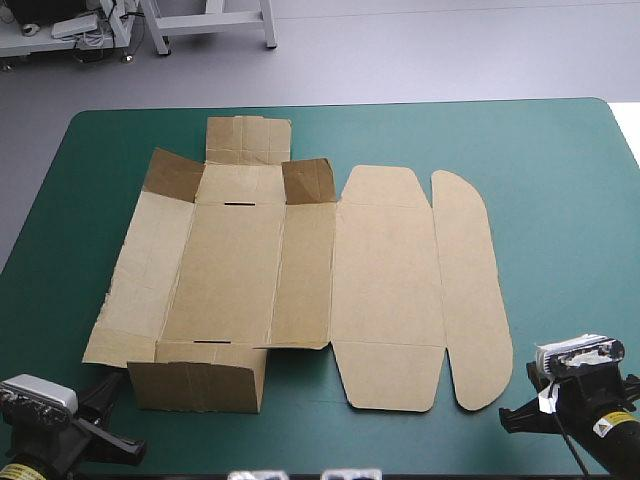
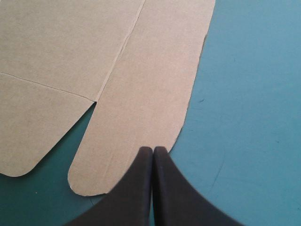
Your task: Fold the box
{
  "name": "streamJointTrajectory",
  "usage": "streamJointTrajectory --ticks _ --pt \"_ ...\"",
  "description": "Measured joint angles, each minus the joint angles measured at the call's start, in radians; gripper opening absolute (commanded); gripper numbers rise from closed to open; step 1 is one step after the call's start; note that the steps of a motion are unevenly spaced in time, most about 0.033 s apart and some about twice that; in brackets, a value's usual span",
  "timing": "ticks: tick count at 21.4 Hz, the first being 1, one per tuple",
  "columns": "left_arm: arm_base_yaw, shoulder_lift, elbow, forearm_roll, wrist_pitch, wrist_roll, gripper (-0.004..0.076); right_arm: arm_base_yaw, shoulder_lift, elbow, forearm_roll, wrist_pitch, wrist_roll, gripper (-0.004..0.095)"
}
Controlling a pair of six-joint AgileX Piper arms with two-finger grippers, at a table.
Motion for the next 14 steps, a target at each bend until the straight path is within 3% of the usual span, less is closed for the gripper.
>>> streamJointTrajectory --ticks 14 --pt "0.0 0.001 0.0 0.013 0.0 0.012 -0.0009 0.0 0.0 0.0 0.0 0.001 0.0 -0.0018"
